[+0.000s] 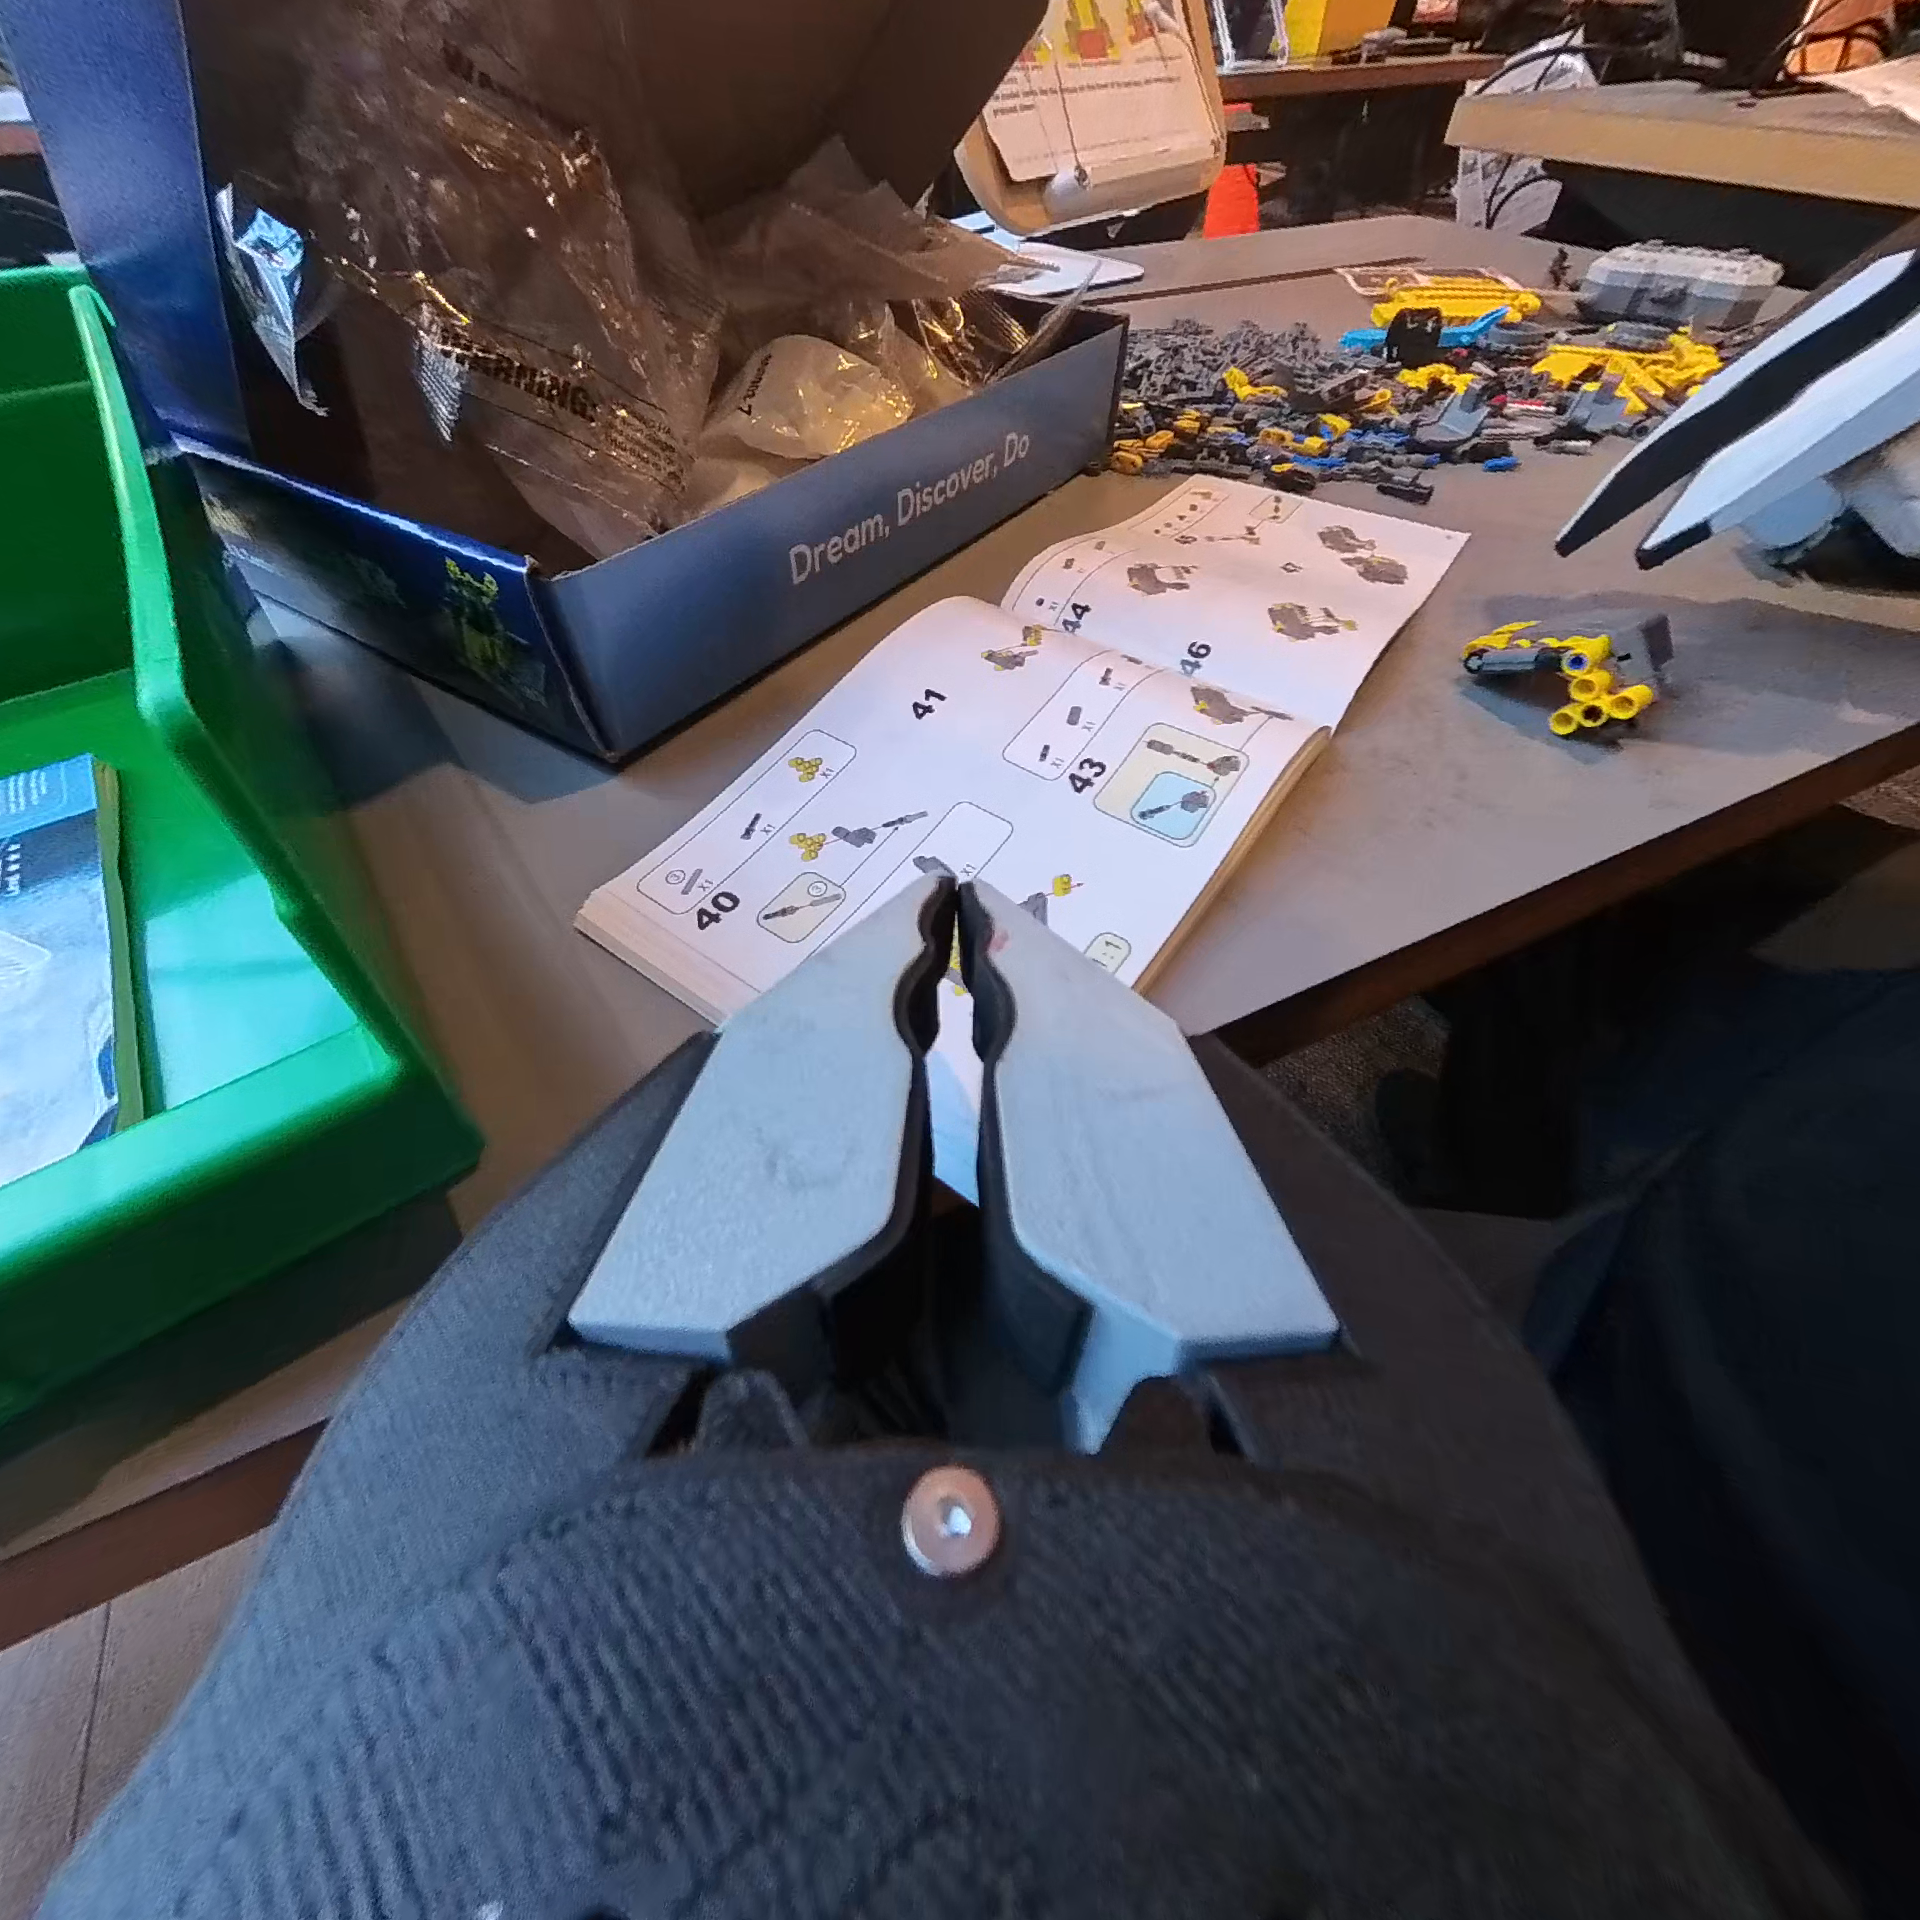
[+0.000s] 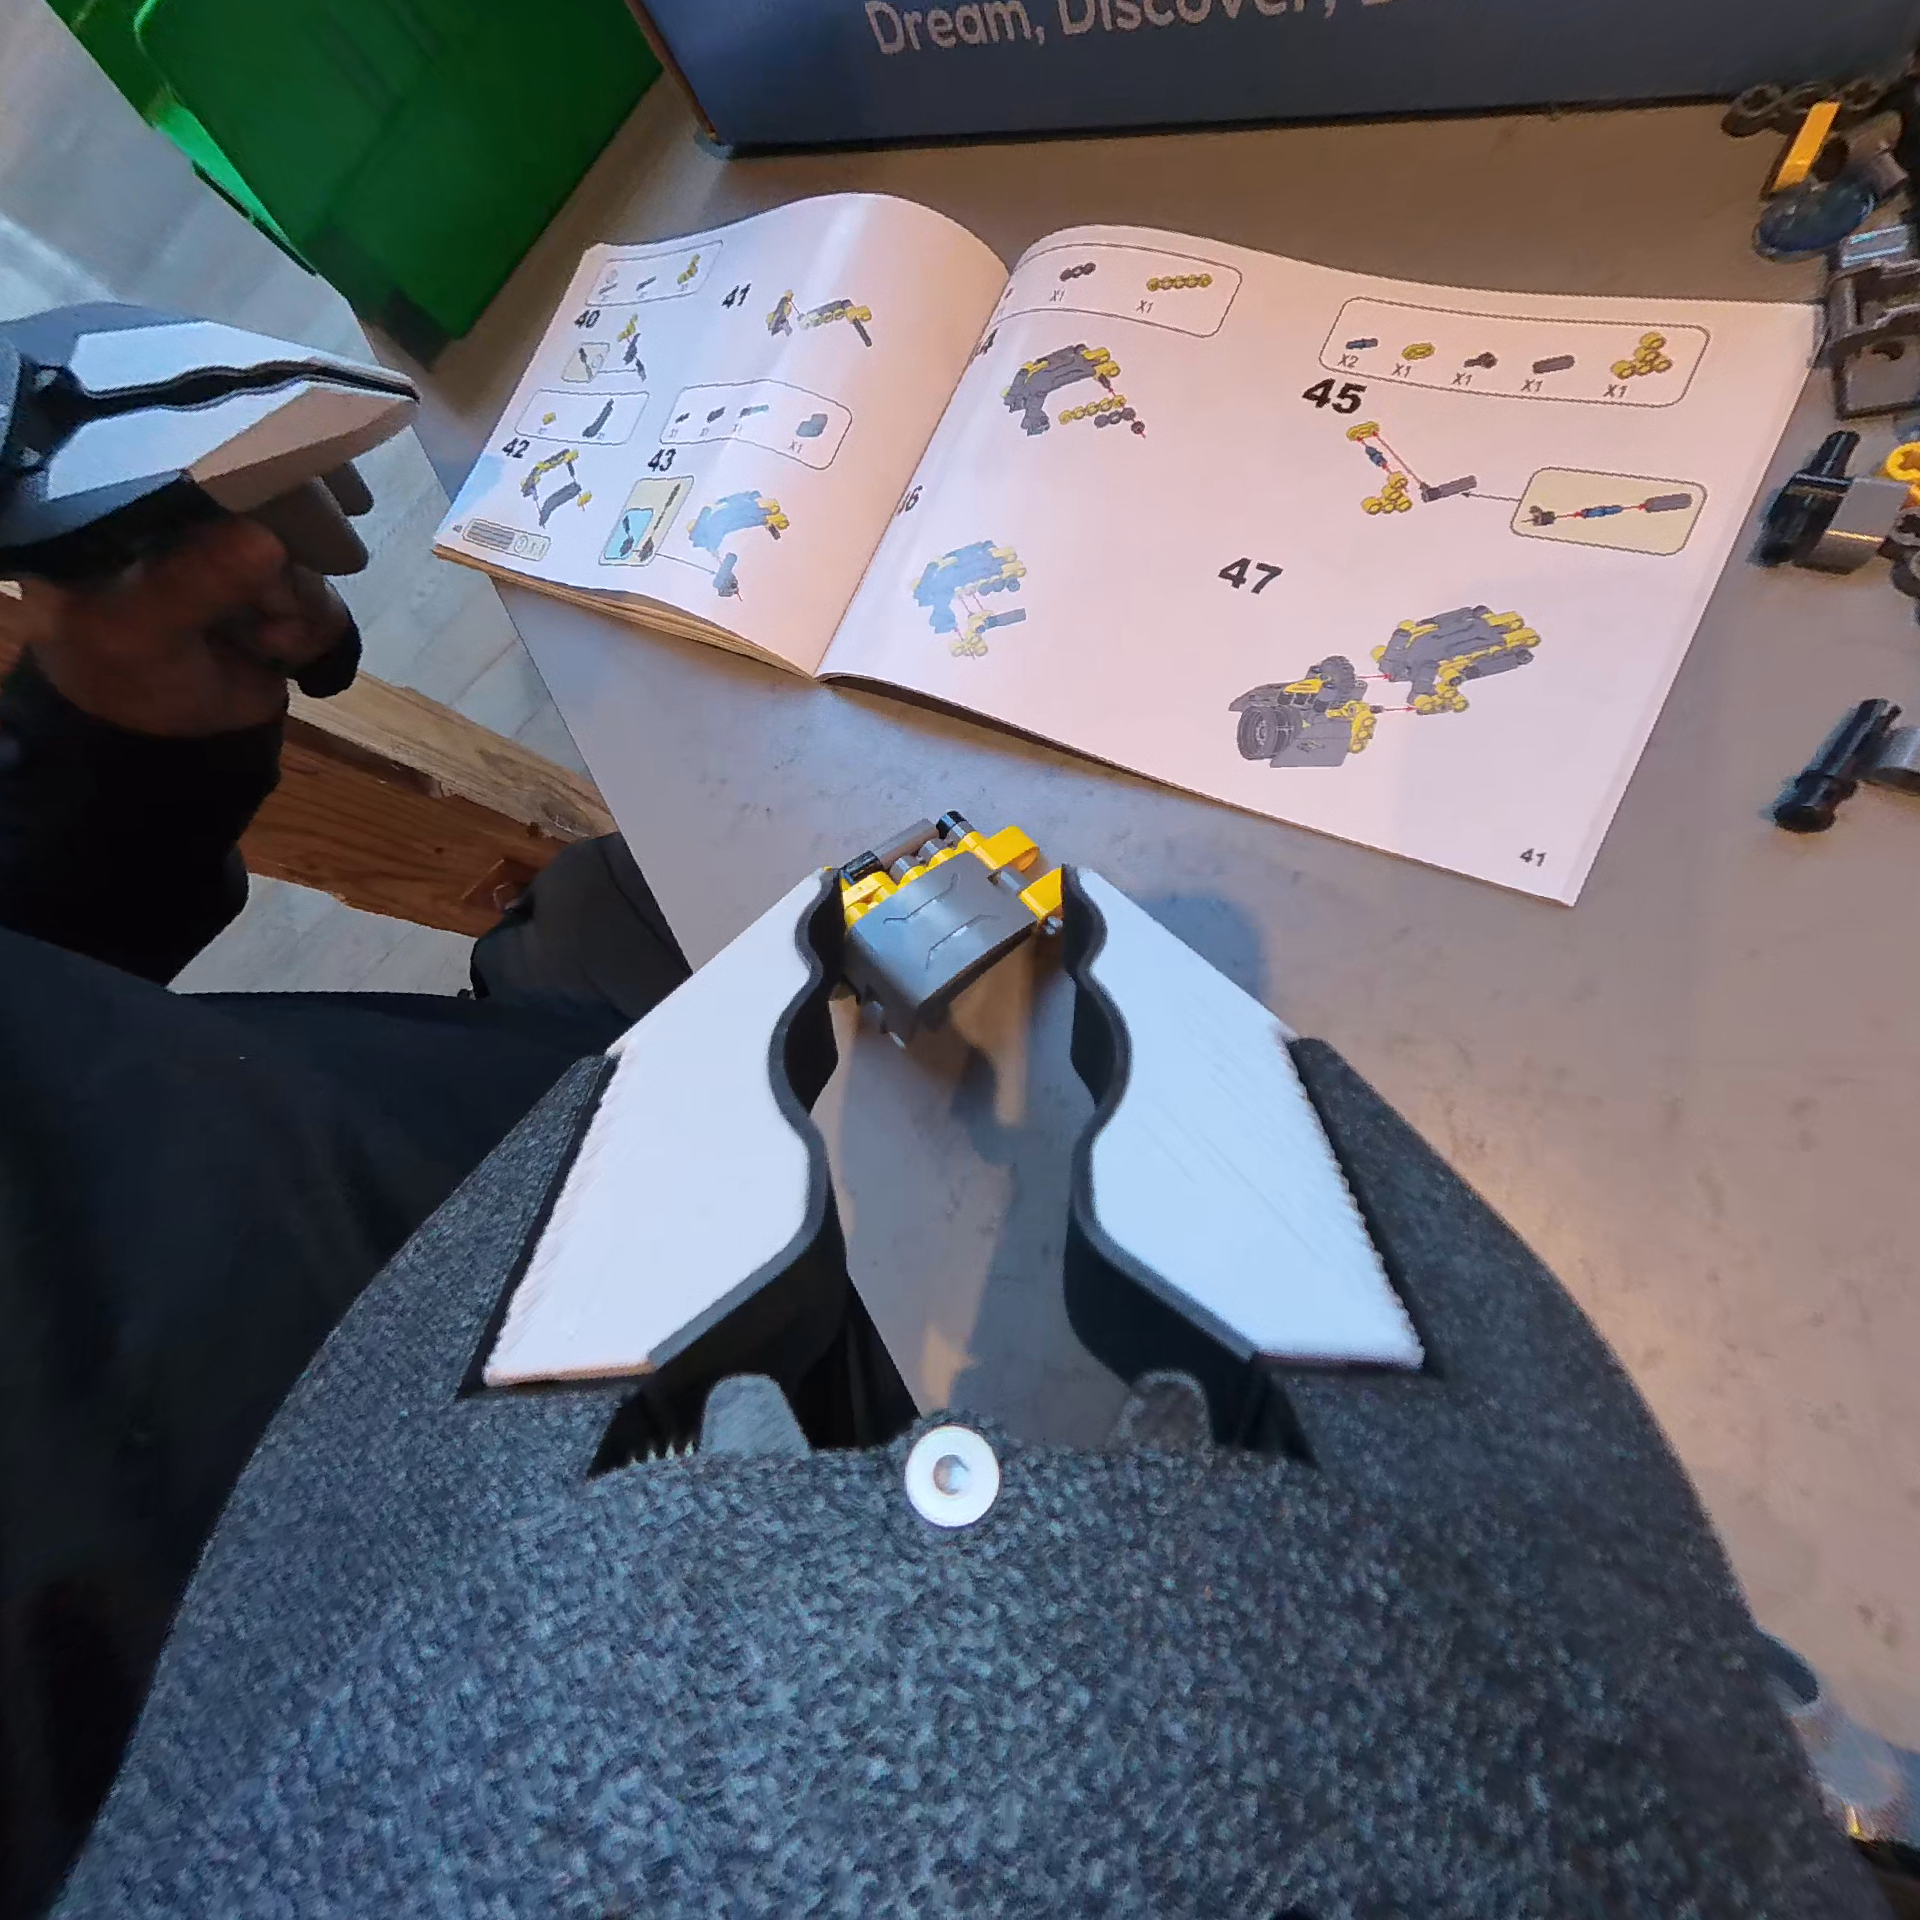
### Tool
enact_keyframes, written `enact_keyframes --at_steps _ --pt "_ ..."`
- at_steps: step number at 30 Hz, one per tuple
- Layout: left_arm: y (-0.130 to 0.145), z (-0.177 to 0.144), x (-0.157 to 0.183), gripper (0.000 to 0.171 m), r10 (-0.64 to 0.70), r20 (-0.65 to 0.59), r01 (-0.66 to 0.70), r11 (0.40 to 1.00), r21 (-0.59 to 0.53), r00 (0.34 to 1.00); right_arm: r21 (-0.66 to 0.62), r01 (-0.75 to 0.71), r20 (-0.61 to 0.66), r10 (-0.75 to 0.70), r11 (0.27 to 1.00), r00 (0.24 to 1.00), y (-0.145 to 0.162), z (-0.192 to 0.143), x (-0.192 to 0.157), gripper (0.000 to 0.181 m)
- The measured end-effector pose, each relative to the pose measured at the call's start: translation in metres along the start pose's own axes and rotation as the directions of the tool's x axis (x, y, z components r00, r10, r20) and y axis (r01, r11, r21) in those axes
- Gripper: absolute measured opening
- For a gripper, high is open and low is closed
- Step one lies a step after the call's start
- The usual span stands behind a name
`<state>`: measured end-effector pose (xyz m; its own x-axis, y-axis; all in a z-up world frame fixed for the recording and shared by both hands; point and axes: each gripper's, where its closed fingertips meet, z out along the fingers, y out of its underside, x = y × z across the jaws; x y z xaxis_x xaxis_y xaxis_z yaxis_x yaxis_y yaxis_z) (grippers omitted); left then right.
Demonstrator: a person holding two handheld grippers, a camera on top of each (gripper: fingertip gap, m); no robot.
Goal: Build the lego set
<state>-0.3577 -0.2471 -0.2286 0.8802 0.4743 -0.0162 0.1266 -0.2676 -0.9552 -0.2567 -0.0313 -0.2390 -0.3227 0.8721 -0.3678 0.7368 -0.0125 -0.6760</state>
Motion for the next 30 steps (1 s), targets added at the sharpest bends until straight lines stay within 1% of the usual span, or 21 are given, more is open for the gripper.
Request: enact_keyframes --at_steps 6,8,10,12,14,16,18,19,20,22,24,28,30 --pt "0.002 0.001 0.000 0.000 0.001 -0.002 -0.001 1.000 -0.010 1.000 0.059 0.056 -0.018 -0.055 0.997 0.998 -0.012 -0.006 -0.004 0.041" --pt "0.003 0.001 0.001 0.000 0.005 -0.003 -0.005 1.000 -0.012 1.000 0.106 0.094 -0.053 -0.089 0.990 0.995 -0.020 -0.014 -0.003 0.039" --pt "0.003 0.002 0.002 0.000 0.009 -0.007 -0.009 1.000 -0.012 1.000 0.181 0.152 -0.117 -0.132 0.972 0.984 -0.034 -0.028 0.000 0.039" --pt "0.002 0.002 0.005 0.000 0.018 -0.018 -0.018 1.000 -0.009 1.000 0.277 0.223 -0.219 -0.165 0.934 0.962 -0.052 -0.052 0.004 0.038" --pt "0.000 0.002 0.009 0.000 0.029 -0.029 -0.029 1.000 -0.001 0.999 0.381 0.295 -0.320 -0.174 0.876 0.931 -0.071 -0.087 0.006 0.038" --pt "-0.004 0.003 0.015 0.000 0.036 -0.045 -0.036 0.999 0.011 0.998 0.486 0.343 -0.403 -0.142 0.804 0.904 -0.085 -0.129 0.007 0.038" --pt "-0.009 0.005 0.027 0.000 0.051 -0.066 -0.049 0.999 0.023 0.997 0.560 0.373 -0.463 -0.093 0.740 0.881 -0.087 -0.171 0.012 0.039" --pt "-0.012 0.007 0.035 0.000 0.062 -0.083 -0.060 0.998 0.030 0.995 0.577 0.382 -0.488 -0.070 0.722 0.870 -0.084 -0.189 0.017 0.038" --pt "-0.016 0.009 0.045 0.000 0.077 -0.106 -0.073 0.997 0.038 0.991 0.584 0.383 -0.504 -0.051 0.716 0.862 -0.078 -0.206 0.023 0.034" --pt "-0.024 0.014 0.069 0.002 0.113 -0.162 -0.106 0.993 0.052 0.980 0.585 0.373 -0.537 -0.001 0.720 0.844 -0.062 -0.238 0.040 0.032" --pt "-0.027 0.023 0.098 0.007 0.129 -0.241 -0.122 0.992 0.046 0.962 0.585 0.366 -0.581 0.058 0.724 0.812 -0.044 -0.274 0.061 0.034" --pt "-0.026 0.048 0.150 0.018 0.121 -0.347 -0.125 0.992 0.011 0.930 0.598 0.372 -0.659 0.171 0.710 0.733 -0.004 -0.348 0.109 0.034" --pt "-0.025 0.062 0.169 0.025 0.100 -0.367 -0.112 0.994 -0.010 0.925 0.611 0.351 -0.659 0.210 0.710 0.722 0.017 -0.373 0.133 0.034"
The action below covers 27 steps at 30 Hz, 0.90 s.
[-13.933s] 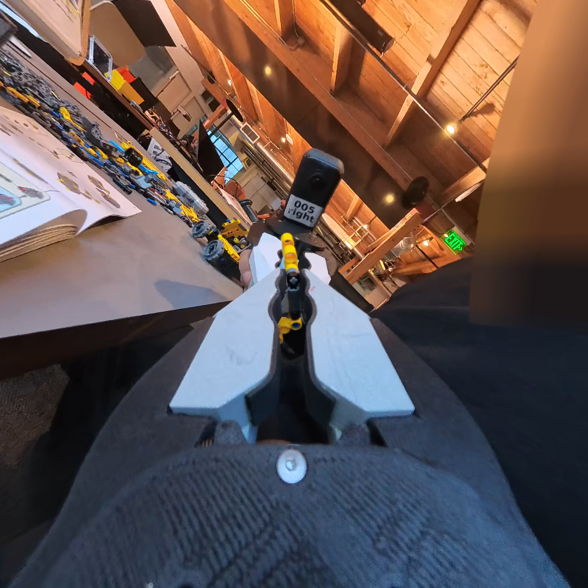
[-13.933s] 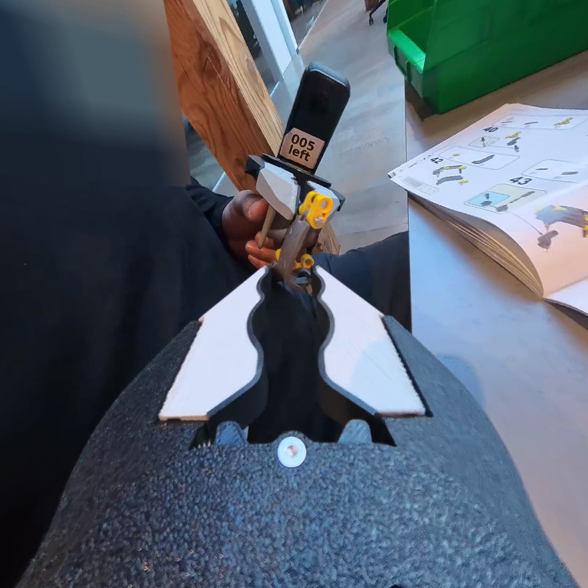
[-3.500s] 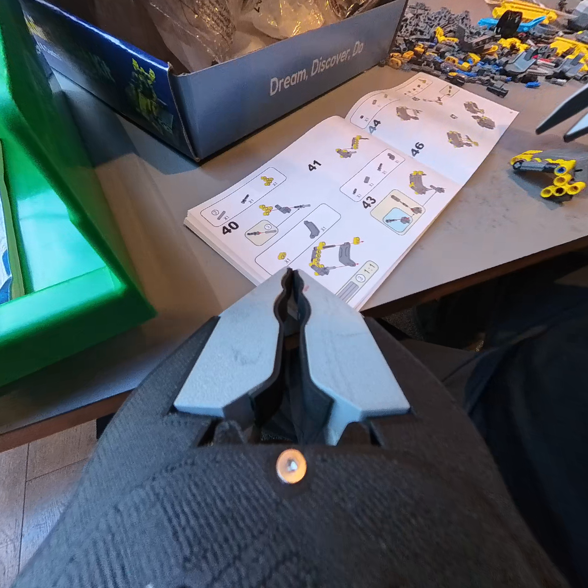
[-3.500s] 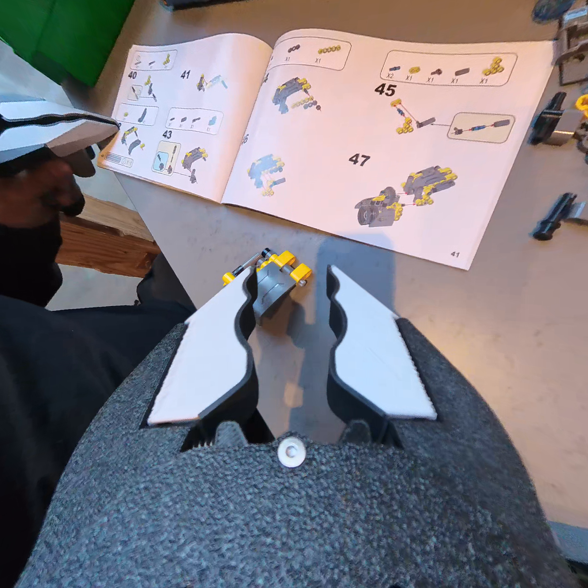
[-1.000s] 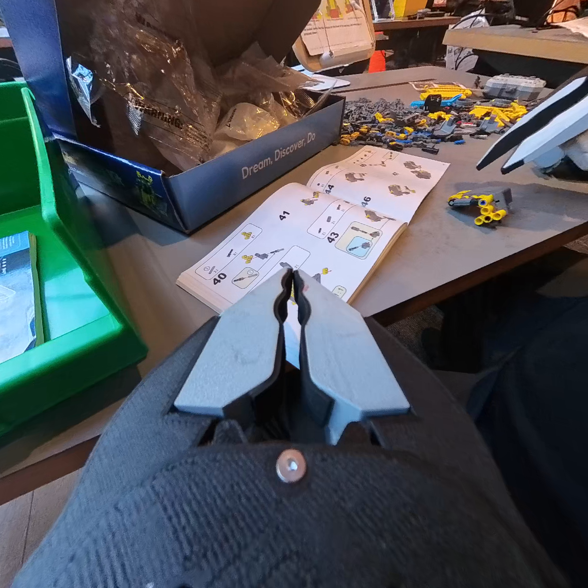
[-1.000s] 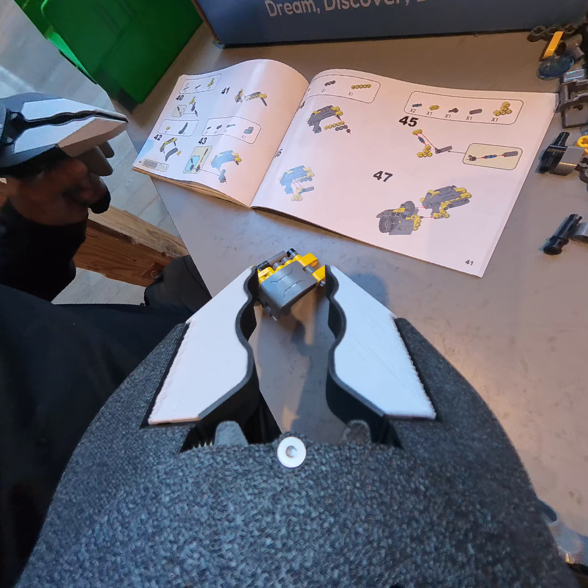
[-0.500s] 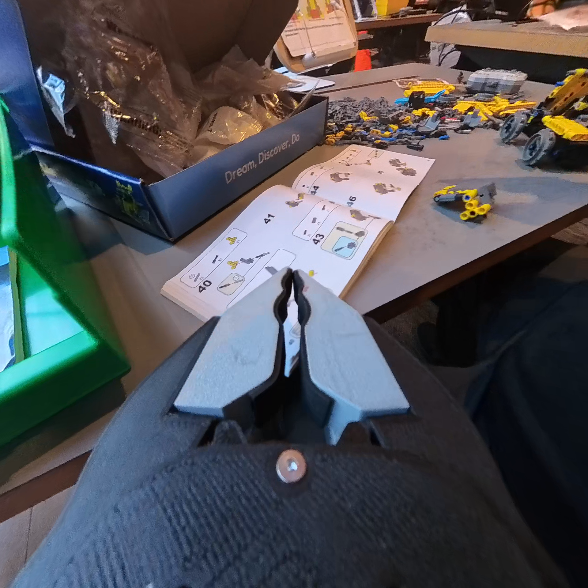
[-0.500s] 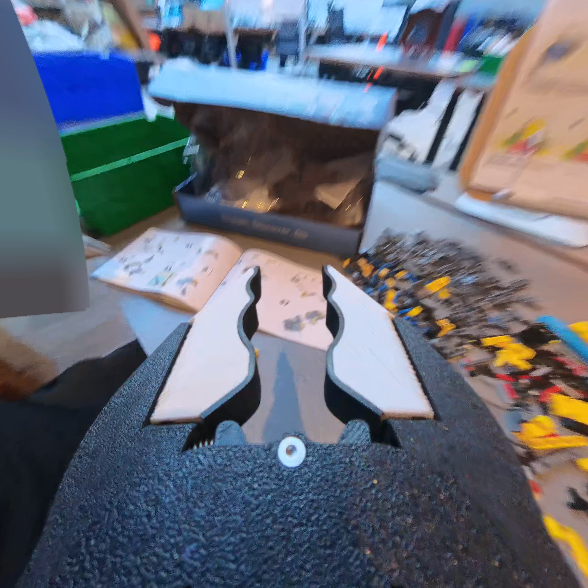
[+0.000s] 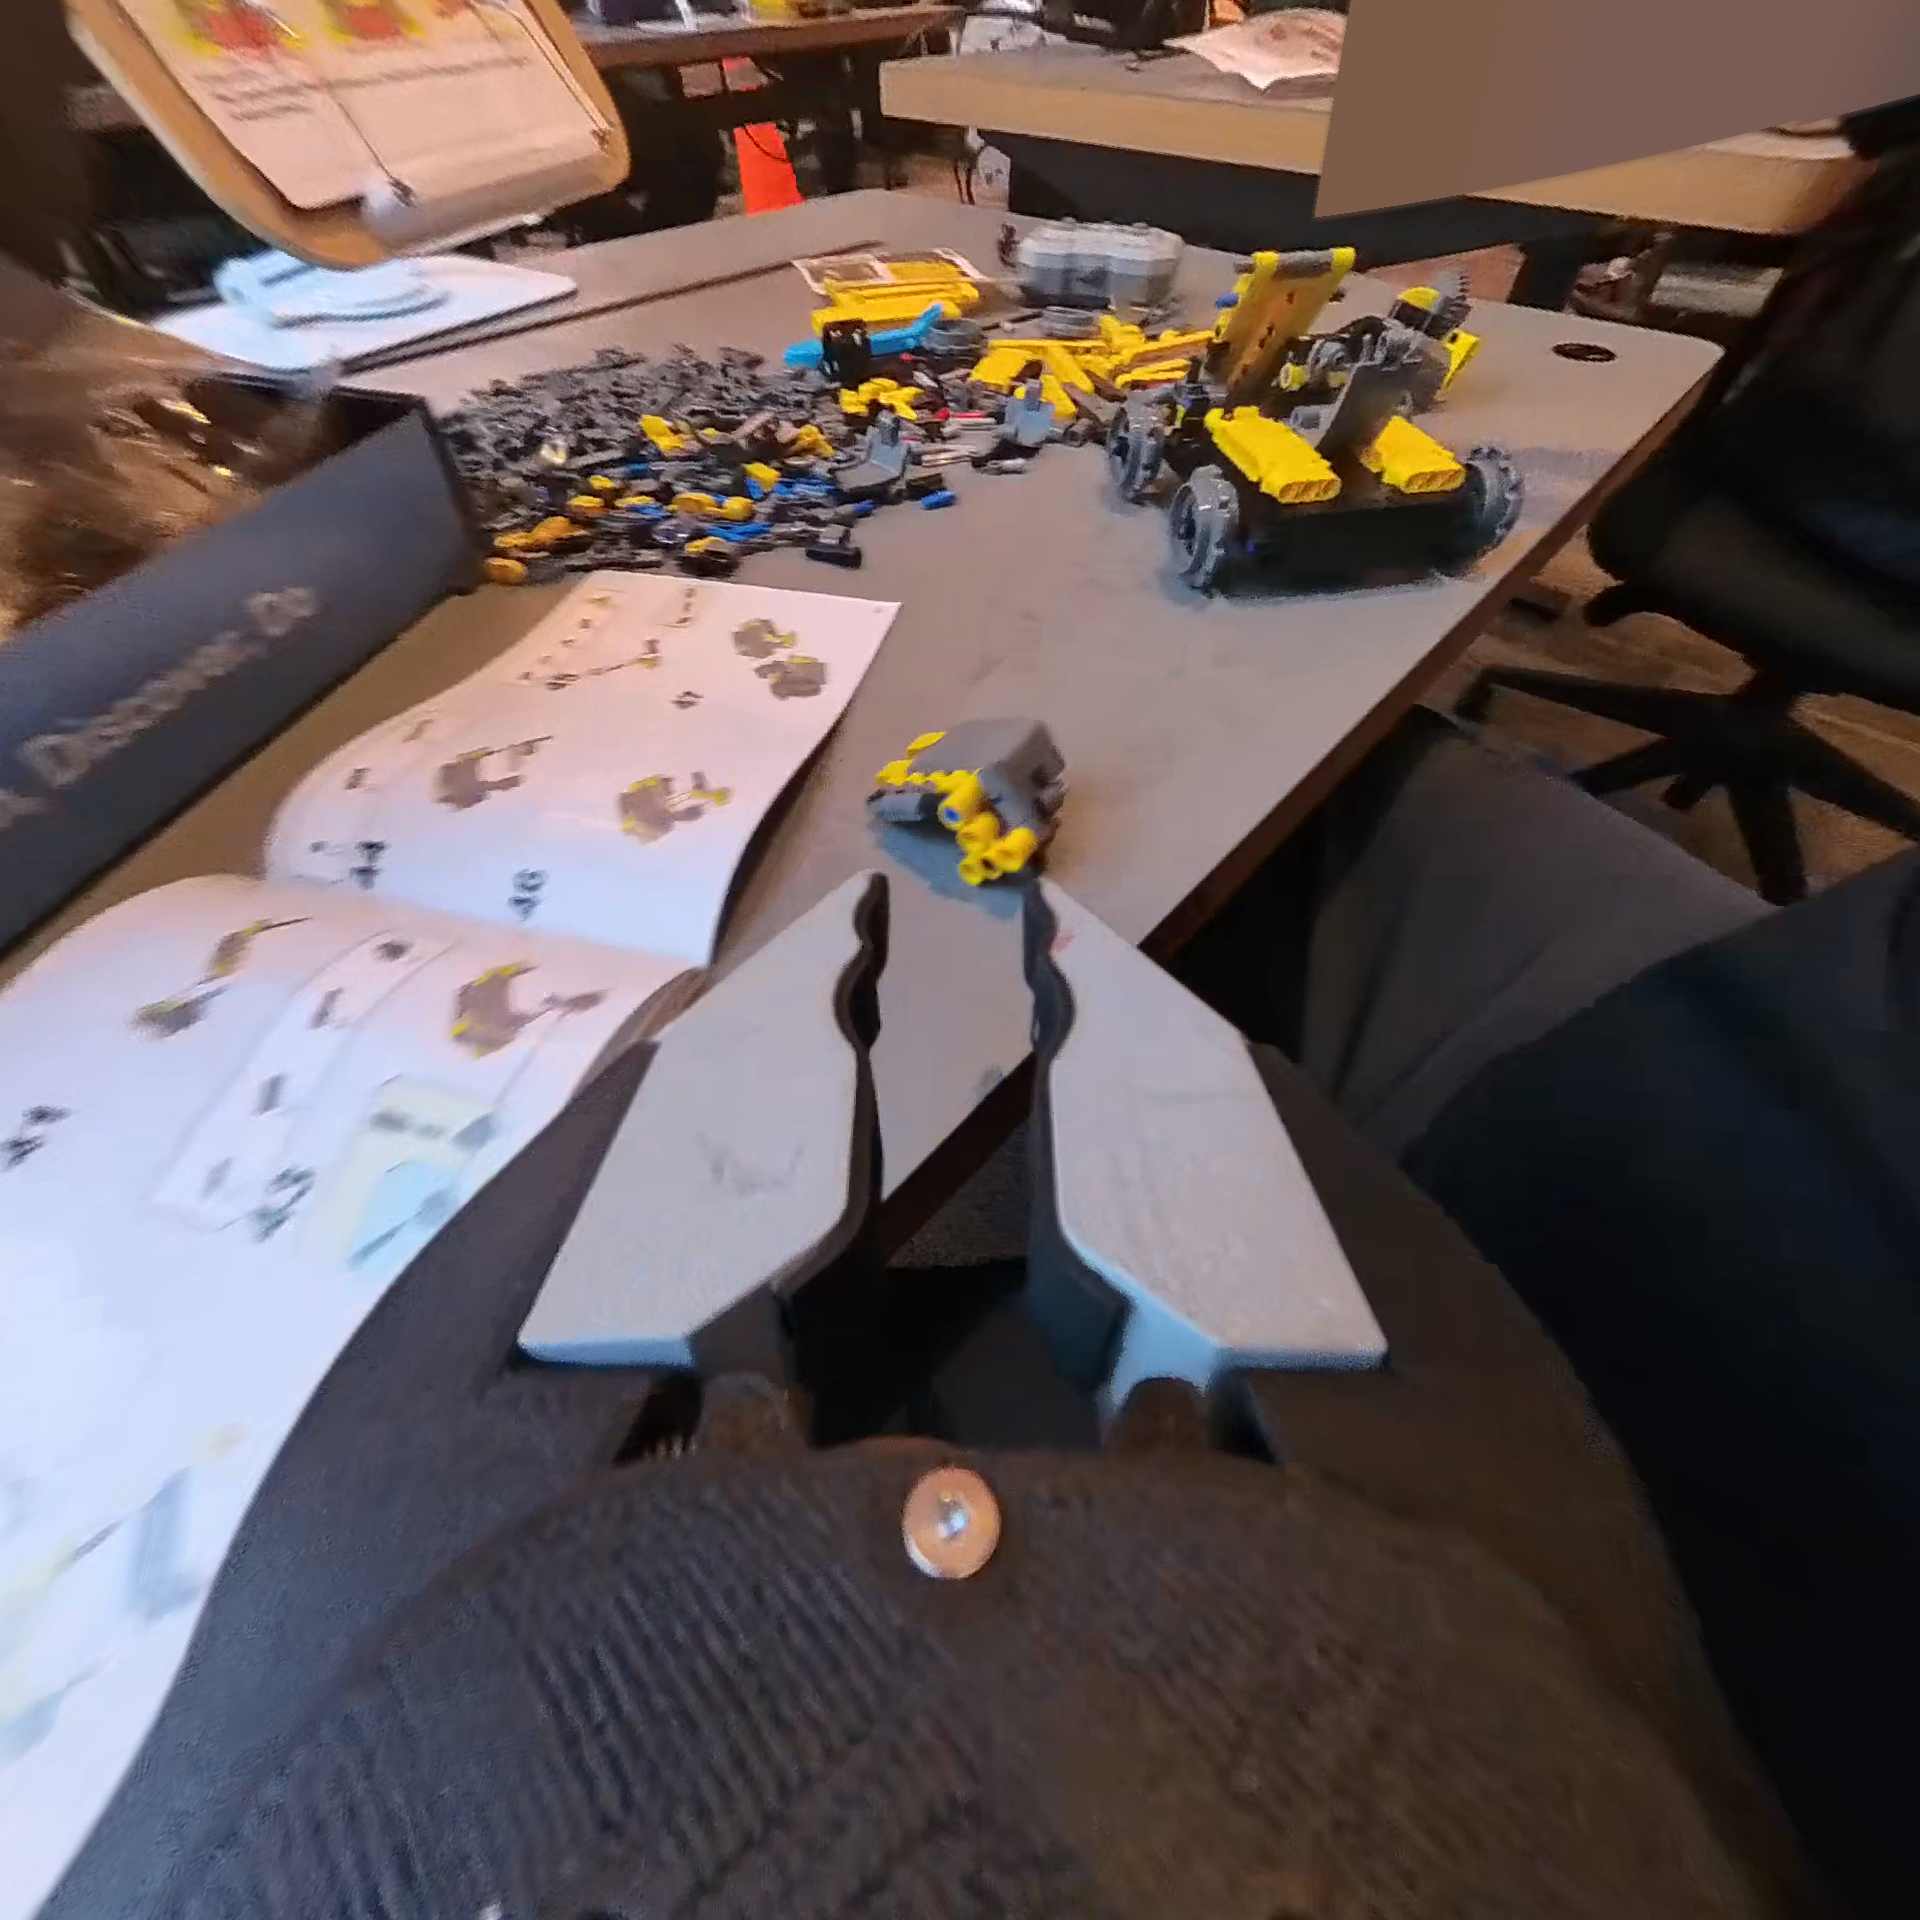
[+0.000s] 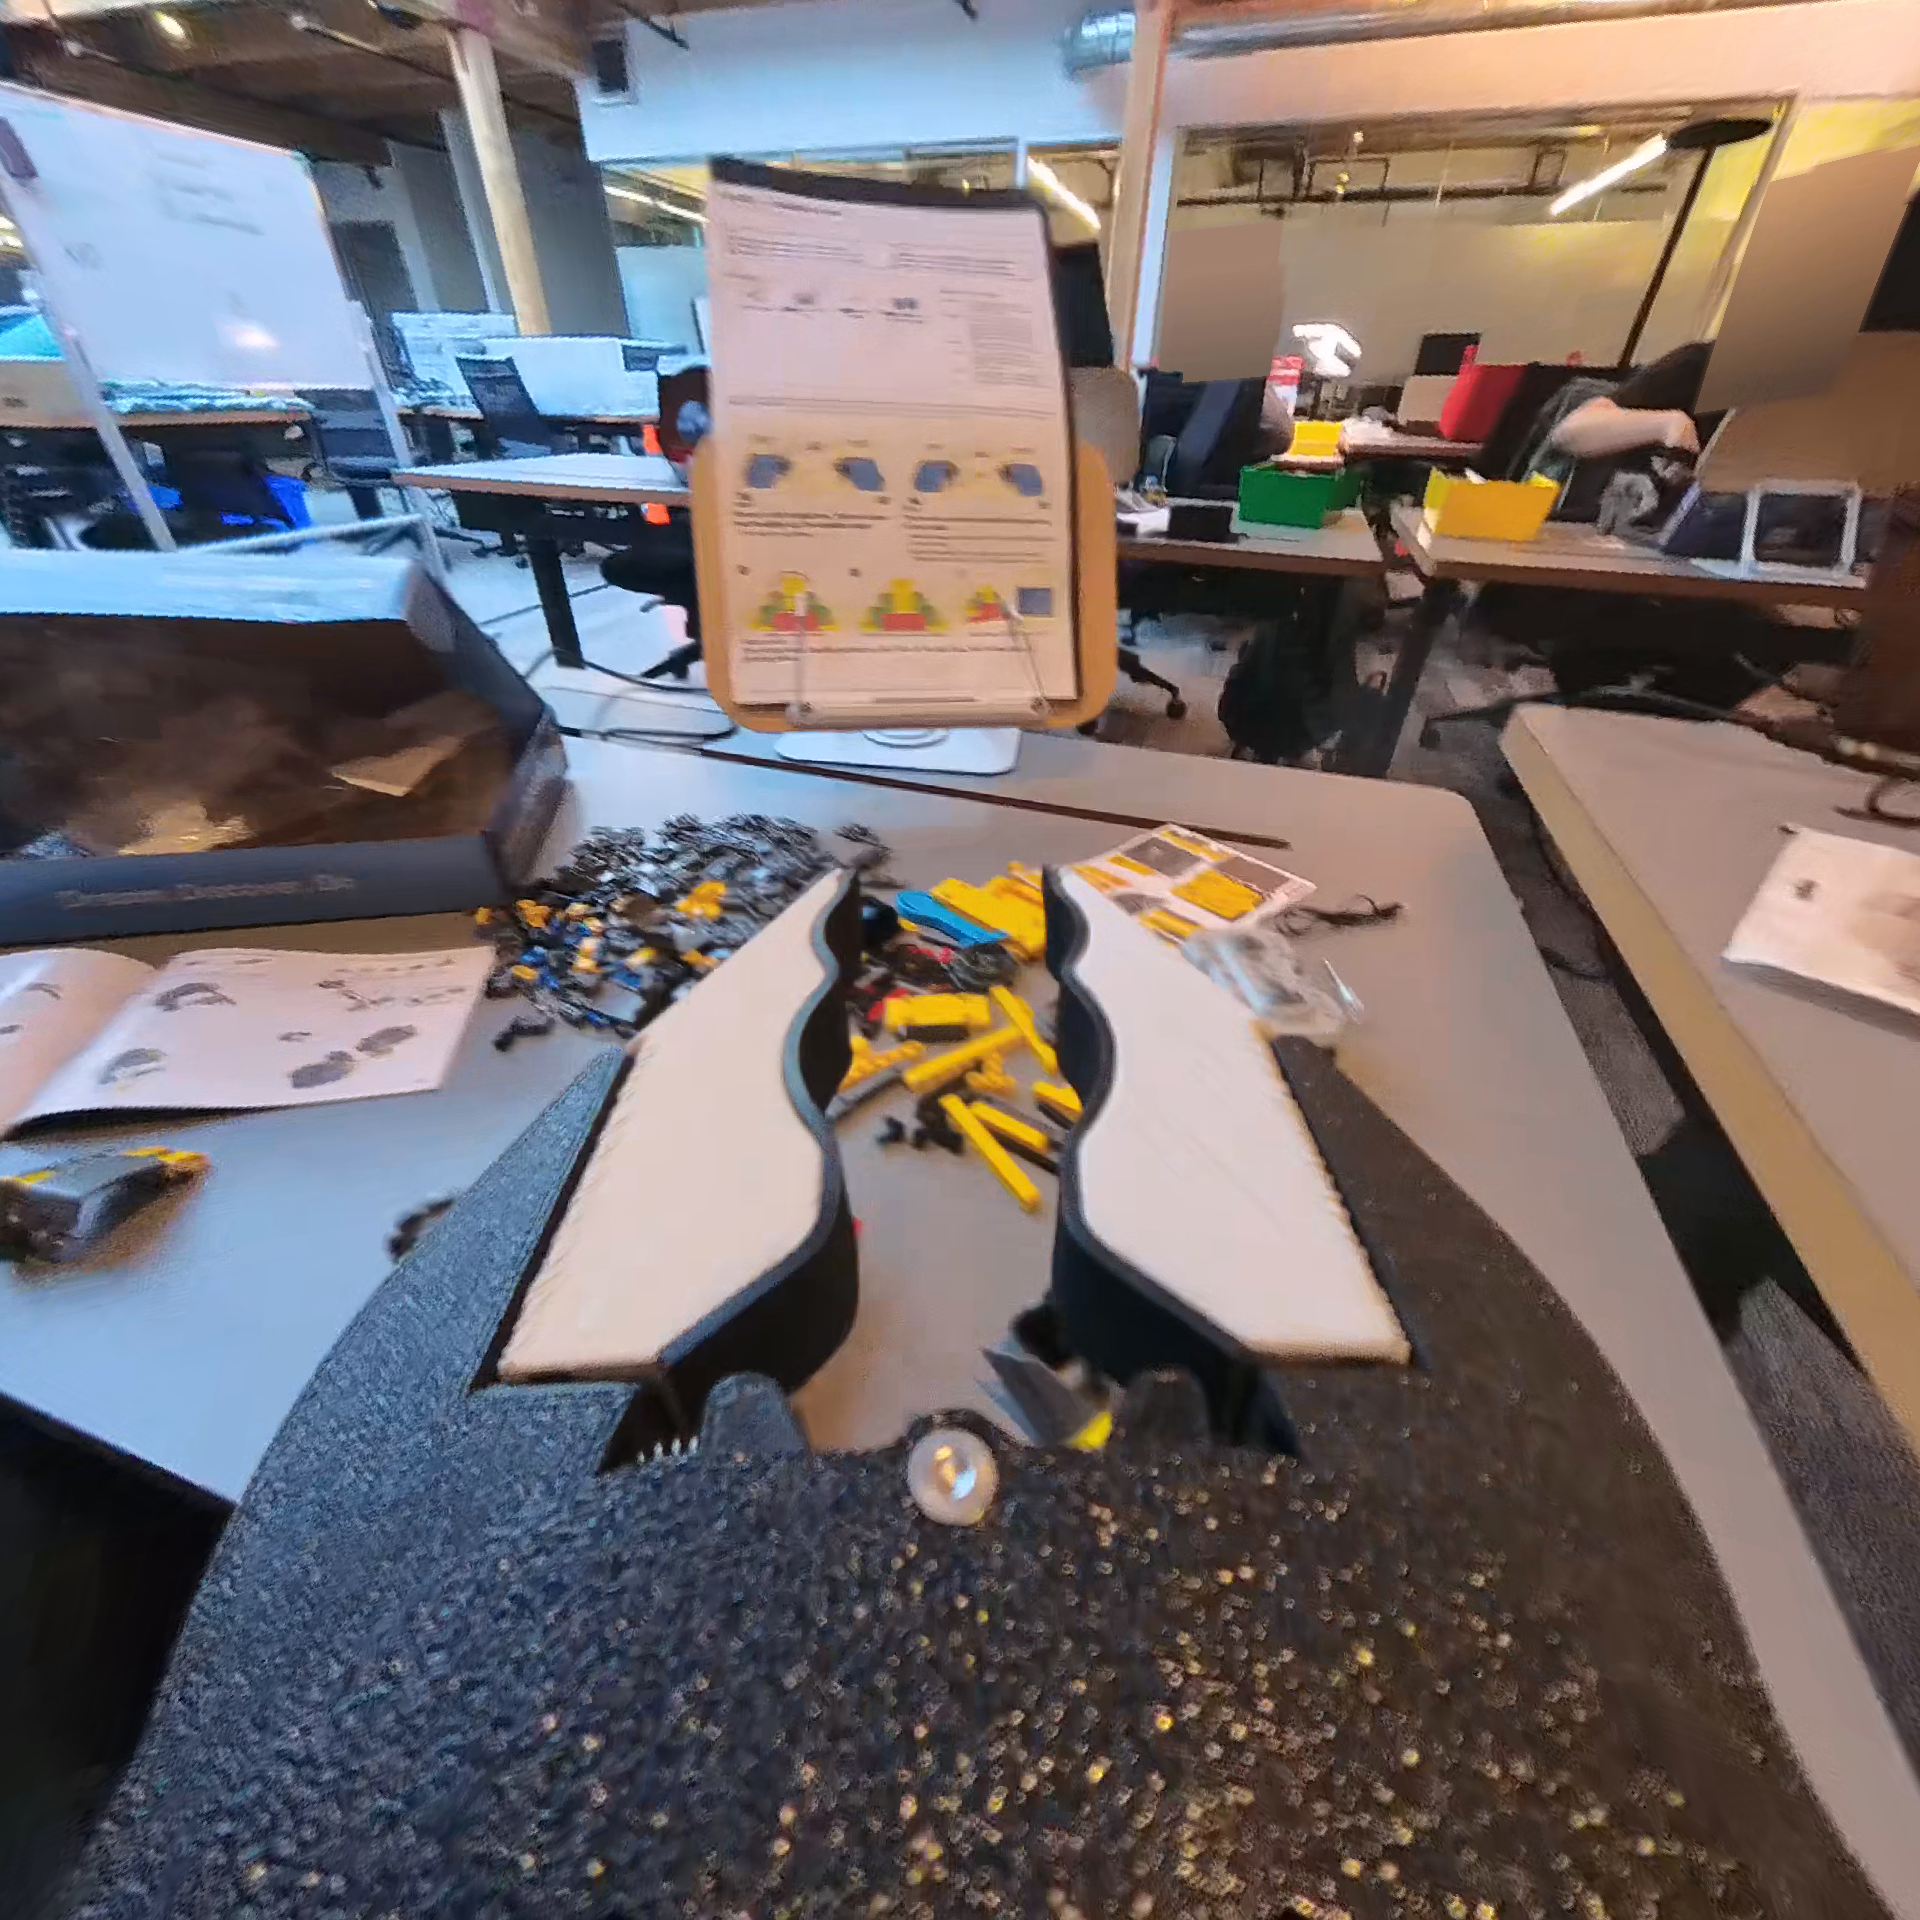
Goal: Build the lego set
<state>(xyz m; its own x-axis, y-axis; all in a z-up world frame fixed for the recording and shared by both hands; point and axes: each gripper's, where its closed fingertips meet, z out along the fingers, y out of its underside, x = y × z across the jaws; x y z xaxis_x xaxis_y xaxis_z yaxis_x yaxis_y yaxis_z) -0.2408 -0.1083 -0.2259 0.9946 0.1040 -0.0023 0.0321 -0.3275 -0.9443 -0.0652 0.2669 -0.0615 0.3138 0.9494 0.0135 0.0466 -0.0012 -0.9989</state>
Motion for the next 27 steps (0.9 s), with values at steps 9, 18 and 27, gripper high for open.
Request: enact_keyframes --at_steps 9,18,27 --pt "0.010 0.062 0.015 0.046 -0.078 0.049 0.086 0.978 -0.190 0.996 -0.302 0.082 0.285 0.008 0.950 0.958 0.102 0.000 0.044 0.052" --pt "0.001 0.106 0.045 0.022 -0.116 -0.036 0.105 0.968 -0.229 0.993 -0.302 0.293 0.544 -0.089 0.907 0.834 0.126 0.015 -0.051 0.053" --pt "-0.012 0.127 0.070 0.026 -0.235 -0.217 0.183 0.954 -0.236 0.947 -0.354 0.607 0.617 -0.311 0.711 0.723 0.162 0.017 -0.151 0.058"
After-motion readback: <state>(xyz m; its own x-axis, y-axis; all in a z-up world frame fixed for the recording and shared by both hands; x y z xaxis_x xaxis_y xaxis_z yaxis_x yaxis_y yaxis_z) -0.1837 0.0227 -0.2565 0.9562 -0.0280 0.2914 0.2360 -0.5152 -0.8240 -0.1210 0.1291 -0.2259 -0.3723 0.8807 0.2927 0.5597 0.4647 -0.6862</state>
